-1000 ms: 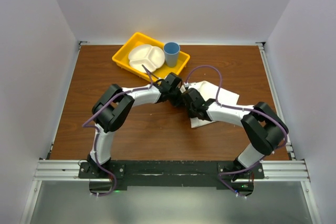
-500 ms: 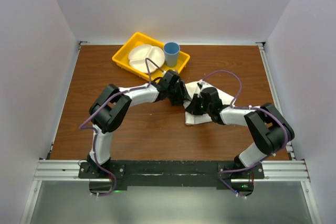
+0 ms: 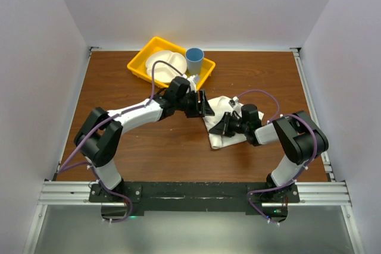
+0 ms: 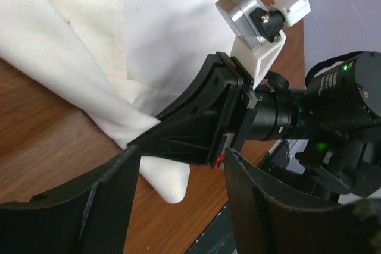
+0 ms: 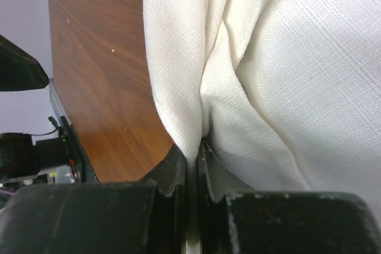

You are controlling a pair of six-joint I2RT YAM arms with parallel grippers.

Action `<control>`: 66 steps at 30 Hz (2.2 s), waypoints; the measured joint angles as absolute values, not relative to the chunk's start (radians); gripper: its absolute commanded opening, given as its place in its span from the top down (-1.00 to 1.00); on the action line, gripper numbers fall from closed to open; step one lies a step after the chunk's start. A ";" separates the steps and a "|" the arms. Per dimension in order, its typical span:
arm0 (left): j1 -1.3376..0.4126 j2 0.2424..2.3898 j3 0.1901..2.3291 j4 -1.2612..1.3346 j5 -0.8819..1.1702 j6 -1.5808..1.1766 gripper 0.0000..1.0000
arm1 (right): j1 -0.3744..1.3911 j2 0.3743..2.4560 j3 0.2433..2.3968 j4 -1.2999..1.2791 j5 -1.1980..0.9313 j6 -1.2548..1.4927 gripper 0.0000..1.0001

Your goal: Fold the napkin, place the utensils inside, and roll it up

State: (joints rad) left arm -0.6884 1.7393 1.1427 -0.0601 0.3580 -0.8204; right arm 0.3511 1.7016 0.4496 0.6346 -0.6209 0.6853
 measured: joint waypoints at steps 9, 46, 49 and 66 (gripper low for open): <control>-0.631 1.748 1.046 -0.035 0.419 -0.926 -0.42 | 0.346 1.700 0.435 0.637 -0.649 0.704 1.00; -0.638 2.004 1.017 0.364 0.484 -0.894 1.00 | 0.350 1.645 0.450 0.499 -0.612 0.707 0.69; -0.638 2.027 1.015 0.402 0.495 -0.881 1.00 | 0.356 1.627 0.472 0.430 -0.591 0.690 0.54; -0.659 2.096 1.067 0.451 0.514 -0.817 1.00 | 0.430 1.547 0.773 -0.258 -0.347 0.458 -0.17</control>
